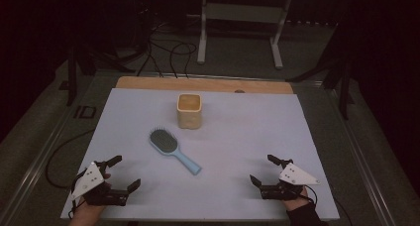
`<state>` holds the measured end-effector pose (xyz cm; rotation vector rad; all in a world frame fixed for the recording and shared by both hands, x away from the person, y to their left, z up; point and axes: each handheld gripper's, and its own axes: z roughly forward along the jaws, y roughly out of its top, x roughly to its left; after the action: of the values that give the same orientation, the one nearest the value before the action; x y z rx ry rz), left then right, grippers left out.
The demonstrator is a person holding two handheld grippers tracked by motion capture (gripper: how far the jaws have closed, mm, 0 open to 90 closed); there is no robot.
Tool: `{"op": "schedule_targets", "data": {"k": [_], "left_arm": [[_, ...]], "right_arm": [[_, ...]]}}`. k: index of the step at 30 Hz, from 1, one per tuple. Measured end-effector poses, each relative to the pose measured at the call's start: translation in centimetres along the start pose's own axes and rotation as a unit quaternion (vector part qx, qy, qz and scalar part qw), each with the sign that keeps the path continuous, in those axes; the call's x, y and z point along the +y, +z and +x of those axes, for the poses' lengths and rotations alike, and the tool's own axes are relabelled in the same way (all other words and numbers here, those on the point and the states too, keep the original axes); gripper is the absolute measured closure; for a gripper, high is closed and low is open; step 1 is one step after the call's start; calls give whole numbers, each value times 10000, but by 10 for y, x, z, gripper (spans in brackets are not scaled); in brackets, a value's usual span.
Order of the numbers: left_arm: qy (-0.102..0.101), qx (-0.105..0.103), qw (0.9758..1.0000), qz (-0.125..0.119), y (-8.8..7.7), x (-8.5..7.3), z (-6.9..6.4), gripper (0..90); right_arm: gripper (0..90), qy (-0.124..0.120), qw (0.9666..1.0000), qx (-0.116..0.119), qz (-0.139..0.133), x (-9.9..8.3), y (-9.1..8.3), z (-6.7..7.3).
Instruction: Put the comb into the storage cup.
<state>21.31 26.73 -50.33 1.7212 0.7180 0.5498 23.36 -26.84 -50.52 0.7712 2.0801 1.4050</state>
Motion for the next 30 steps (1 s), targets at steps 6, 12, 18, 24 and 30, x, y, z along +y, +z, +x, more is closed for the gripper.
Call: {"op": "schedule_targets", "data": {"k": [6, 12, 18, 24, 30], "left_arm": [[-16, -32, 10000, 21, 0, 0, 0, 0], [-20, -88, 10000, 17, 1, -1, 1, 0], [9, -109, 9999, 52, 1, -2, 1, 0], [74, -200, 9997, 118, 5, 1, -1, 0], [114, -252, 9996, 86, 4, 6, -4, 0]], "right_arm": [[88, 48, 9999, -78, 60, -2, -6, -5], [88, 139, 9998, -87, 85, -4, -7, -8], [88, -27, 9999, -20, 126, -2, -2, -2], [88, -33, 9999, 5, 151, -2, -2, -1], [88, -54, 9999, -45, 107, -1, -2, 0]]}}
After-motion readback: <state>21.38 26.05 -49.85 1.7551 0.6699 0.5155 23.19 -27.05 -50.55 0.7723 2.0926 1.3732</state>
